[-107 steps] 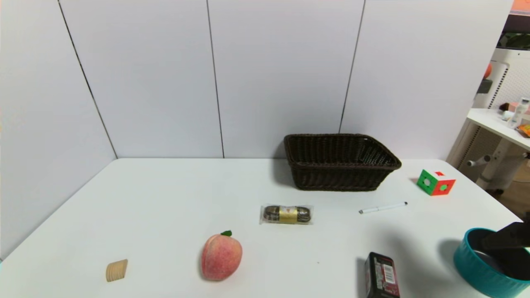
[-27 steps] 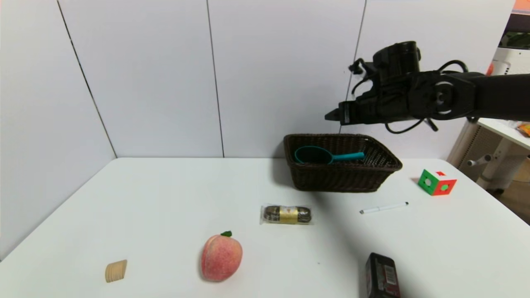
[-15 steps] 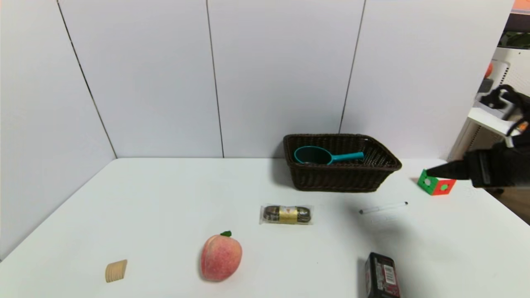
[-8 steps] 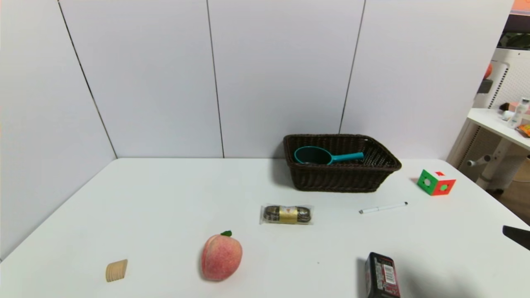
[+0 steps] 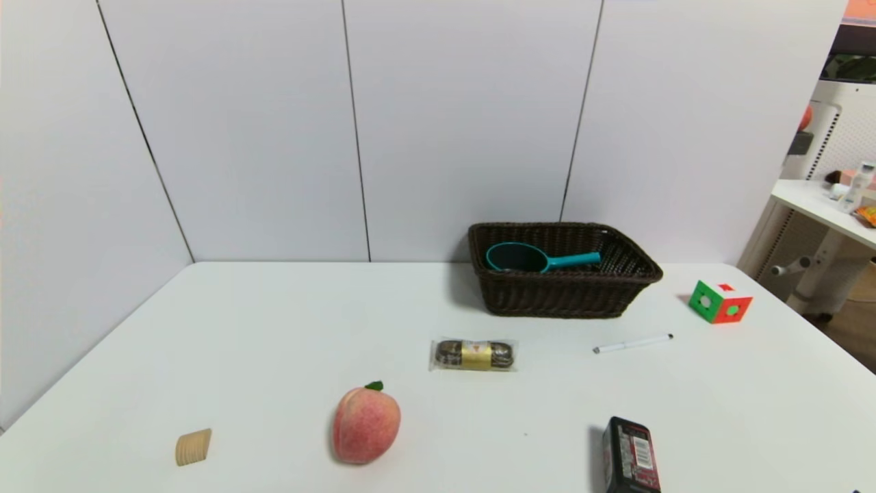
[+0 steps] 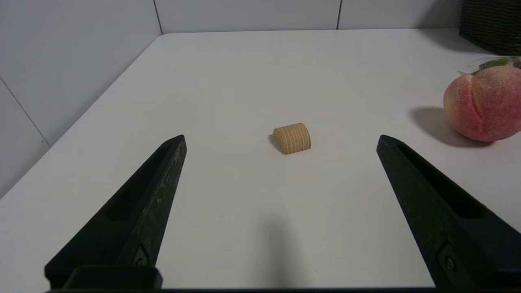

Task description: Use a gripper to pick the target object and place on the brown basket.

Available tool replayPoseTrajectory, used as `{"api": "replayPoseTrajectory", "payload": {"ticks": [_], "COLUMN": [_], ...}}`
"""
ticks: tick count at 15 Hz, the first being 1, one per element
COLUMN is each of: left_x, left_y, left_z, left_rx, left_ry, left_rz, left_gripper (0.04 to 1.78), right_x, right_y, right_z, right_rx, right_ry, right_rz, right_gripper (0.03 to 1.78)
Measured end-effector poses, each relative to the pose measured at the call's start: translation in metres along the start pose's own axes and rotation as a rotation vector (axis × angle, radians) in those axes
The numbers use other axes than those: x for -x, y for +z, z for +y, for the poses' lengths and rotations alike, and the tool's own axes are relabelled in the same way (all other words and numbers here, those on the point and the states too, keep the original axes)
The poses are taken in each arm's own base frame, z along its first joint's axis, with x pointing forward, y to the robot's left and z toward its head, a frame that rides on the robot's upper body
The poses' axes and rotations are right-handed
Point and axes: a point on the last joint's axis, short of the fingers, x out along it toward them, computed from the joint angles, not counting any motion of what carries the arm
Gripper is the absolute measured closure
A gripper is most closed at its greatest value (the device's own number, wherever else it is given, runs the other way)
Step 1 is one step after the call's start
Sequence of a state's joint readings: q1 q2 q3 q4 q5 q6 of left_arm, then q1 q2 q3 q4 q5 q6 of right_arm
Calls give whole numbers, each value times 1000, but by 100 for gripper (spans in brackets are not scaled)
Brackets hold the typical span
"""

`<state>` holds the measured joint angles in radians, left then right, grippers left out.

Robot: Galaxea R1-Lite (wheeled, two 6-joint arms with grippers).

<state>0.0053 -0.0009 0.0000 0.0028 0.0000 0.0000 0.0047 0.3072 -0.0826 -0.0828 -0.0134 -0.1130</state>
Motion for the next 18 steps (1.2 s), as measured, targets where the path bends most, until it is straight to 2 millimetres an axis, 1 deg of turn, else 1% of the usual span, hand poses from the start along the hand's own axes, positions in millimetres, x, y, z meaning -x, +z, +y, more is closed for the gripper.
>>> {"api": "replayPoseTrajectory", "payload": {"ticks": [1, 3, 5, 9, 18], "left_x": [0, 0, 0, 0, 0], "left_y": [0, 0, 0, 0, 0], "left_z": [0, 0, 0, 0, 0], "left_rx": [0, 0, 0, 0, 0], "left_ry": [0, 0, 0, 0, 0], "left_rz": [0, 0, 0, 0, 0], "left_gripper": [13, 13, 13, 13, 13], "right_x": [2, 10, 16, 20, 20], "right_y": [-11, -28, -36, -38, -39], "right_z": [1, 3, 5, 5, 4], "right_rx": [5, 3, -10, -77, -102], "right_ry": [5, 21, 43, 23, 4], "right_rz": [-19, -30, -75, -132, -143], "right_gripper": [12, 12, 12, 12, 12]}}
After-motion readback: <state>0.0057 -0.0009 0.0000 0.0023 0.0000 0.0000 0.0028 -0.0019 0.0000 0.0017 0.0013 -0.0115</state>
